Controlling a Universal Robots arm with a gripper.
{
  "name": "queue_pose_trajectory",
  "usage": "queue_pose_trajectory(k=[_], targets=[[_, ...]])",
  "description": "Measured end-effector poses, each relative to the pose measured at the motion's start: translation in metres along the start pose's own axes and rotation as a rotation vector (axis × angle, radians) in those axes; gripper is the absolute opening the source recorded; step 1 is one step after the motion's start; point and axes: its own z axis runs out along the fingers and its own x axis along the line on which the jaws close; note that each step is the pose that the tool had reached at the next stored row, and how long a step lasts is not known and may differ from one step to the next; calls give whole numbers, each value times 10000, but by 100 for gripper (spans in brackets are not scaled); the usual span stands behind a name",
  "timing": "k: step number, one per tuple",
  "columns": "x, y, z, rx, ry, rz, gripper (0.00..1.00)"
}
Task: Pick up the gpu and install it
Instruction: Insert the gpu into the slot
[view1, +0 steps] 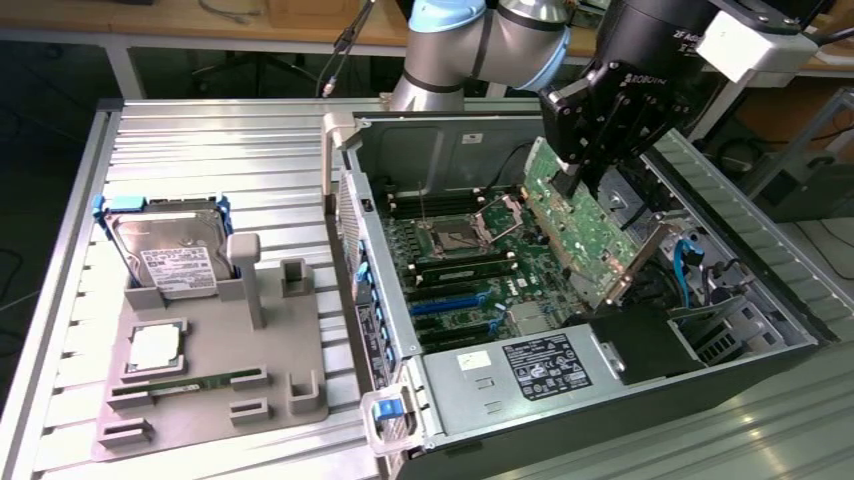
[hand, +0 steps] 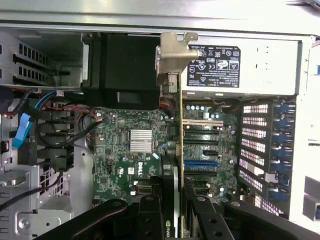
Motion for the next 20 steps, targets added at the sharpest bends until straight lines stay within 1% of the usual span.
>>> queue_pose_trajectory(k=[7, 12, 14, 18, 19, 20], targets=[[0, 0, 4, 23, -52, 1298, 27], [0, 0, 8, 51, -112, 2823, 27], [1, 0, 8, 58, -127, 3188, 27], [0, 0, 9, 75, -166, 4165, 27], [0, 0, 9, 80, -179, 4489, 27], [0, 0, 9, 82, -184, 4614, 27]])
